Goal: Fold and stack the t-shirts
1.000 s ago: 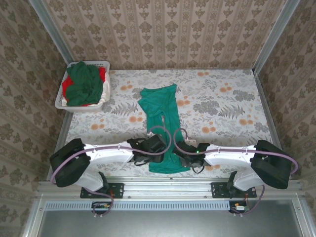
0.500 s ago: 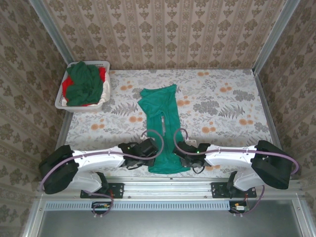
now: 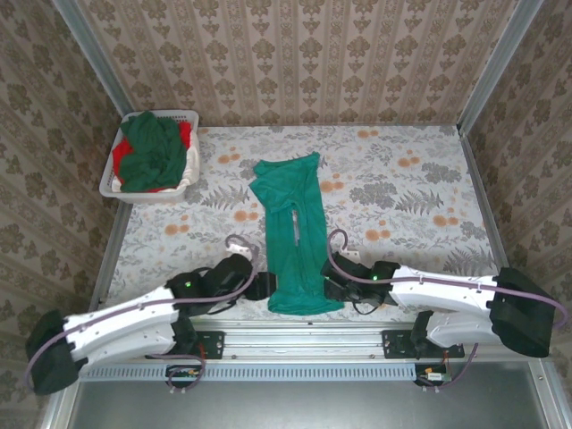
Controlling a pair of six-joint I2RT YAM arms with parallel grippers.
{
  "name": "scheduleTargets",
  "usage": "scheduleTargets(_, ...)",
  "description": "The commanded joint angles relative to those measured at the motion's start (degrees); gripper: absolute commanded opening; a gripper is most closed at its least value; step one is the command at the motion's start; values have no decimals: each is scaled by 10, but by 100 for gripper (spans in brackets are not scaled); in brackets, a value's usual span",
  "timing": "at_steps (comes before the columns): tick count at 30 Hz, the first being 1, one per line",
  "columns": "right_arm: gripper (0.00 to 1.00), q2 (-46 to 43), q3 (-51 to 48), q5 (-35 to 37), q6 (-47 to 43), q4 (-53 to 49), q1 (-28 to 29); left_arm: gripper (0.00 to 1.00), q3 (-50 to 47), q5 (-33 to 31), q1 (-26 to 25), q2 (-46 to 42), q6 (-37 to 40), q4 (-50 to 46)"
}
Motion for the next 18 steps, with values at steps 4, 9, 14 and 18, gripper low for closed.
scheduleTargets(4,46,53,32,32,-5,-57,7,58,-66,-58,15,-111,-87,-103)
scheduleTargets(9,45,91,119,79,-54,-81,8,57,-55,-42,16,-73,-64,-97)
scheduleTargets(14,39,209,193,61,-80,-66,8,59,-35,-21,16,10,-34,-59)
scheduleTargets(18,39,257,208,35,-75,-46,10,61,-43,-18,17,29,-33,-37)
